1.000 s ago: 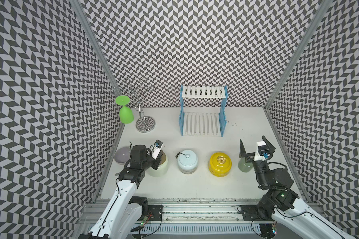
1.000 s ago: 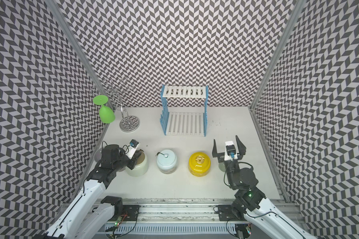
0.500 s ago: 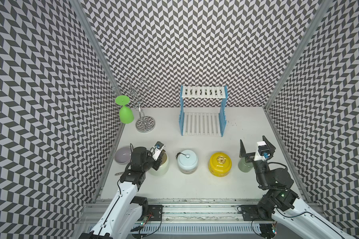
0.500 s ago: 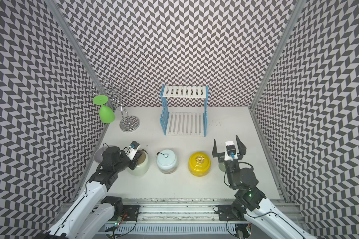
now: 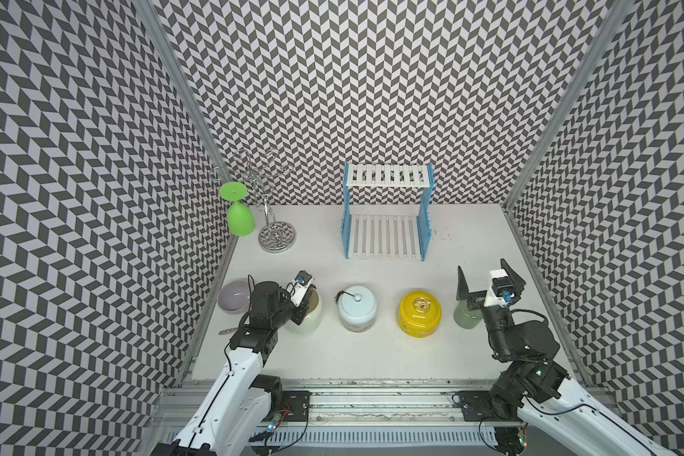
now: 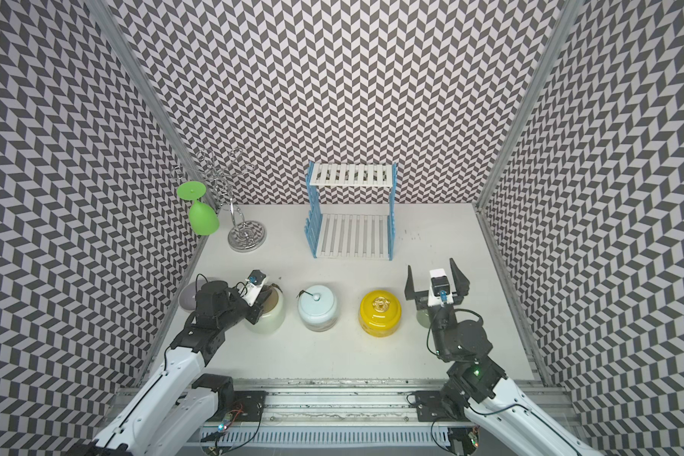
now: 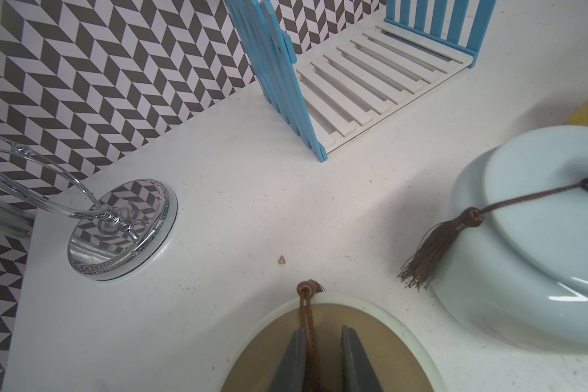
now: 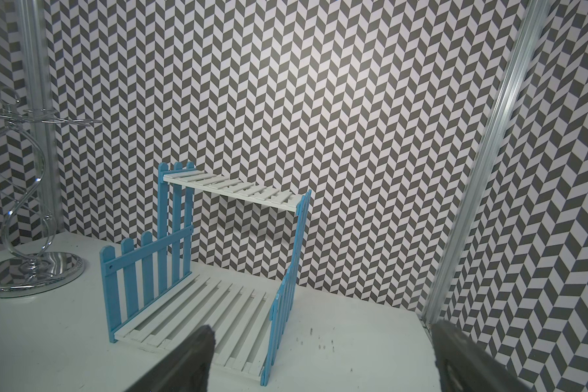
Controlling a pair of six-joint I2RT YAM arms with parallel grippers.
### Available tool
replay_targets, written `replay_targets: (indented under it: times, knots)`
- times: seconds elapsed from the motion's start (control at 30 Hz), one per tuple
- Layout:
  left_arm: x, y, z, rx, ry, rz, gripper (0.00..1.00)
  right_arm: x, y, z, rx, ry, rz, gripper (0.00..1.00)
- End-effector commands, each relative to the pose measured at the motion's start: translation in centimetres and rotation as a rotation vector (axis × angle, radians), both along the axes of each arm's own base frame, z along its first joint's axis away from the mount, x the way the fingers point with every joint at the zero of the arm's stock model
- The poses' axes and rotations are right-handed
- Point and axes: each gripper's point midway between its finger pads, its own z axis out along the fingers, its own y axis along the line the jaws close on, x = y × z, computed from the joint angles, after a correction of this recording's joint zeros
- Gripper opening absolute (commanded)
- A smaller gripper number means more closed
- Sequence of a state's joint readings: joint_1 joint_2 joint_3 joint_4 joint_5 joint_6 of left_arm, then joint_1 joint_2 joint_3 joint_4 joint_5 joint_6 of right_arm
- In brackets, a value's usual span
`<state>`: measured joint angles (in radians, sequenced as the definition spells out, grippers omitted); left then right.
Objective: Remove the tea canisters from the shelf
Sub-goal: Place the tea canister at the center of the board.
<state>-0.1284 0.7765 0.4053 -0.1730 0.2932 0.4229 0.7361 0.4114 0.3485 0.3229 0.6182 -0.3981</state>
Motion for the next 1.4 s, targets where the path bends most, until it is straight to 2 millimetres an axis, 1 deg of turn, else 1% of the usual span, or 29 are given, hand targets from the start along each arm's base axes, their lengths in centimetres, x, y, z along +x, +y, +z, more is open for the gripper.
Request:
replay_targets:
  times: [0.0, 0.13, 0.23, 0.37, 0.57, 0.8, 0.9, 1.03, 1.2, 1.37]
  knots:
    - [0.7, -0.2, 2.4, -0.001, -0.096, -0.016, 0.09, -0.3, -0.7, 1.1, 0.040, -0.042, -0.017, 1.00]
    - [0.8, 0.1, 2.5, 0.001, -0.096, -0.001, 0.16, -0.4, -0.8, 1.2, 0.043, -0.043, -0.018, 1.00]
    - [0.8, 0.2, 2.6, 0.000, -0.099, 0.005, 0.24, -0.4, -0.8, 1.2, 0.044, -0.043, -0.019, 1.00]
    - [0.8, 0.2, 2.6, -0.002, -0.104, 0.004, 0.38, -0.4, -0.8, 1.2, 0.044, -0.043, -0.018, 1.00]
    - [0.8, 0.3, 3.0, -0.004, -0.111, 0.010, 0.50, -0.3, -0.8, 1.1, 0.044, -0.042, -0.020, 1.00]
    - [1.7, 0.7, 5.7, -0.039, -0.164, 0.058, 0.79, -0.1, -0.6, 1.0, 0.043, -0.028, -0.021, 0.99]
    - [2.2, 0.7, 7.2, -0.073, -0.192, 0.076, 0.89, 0.1, -0.4, 1.1, 0.039, -0.026, -0.017, 1.00]
    - [3.0, 0.8, 9.1, -0.104, -0.235, 0.096, 1.00, 0.5, -0.1, 1.0, 0.027, -0.012, -0.015, 1.00]
    - [4.3, 0.8, 10.9, -0.130, -0.278, 0.115, 1.00, 1.5, 1.4, 0.8, -0.001, 0.022, 0.023, 1.00]
    - [5.8, 1.3, 11.8, -0.140, -0.322, 0.156, 1.00, 3.0, 2.0, 0.5, 0.008, 0.059, 0.031, 1.00]
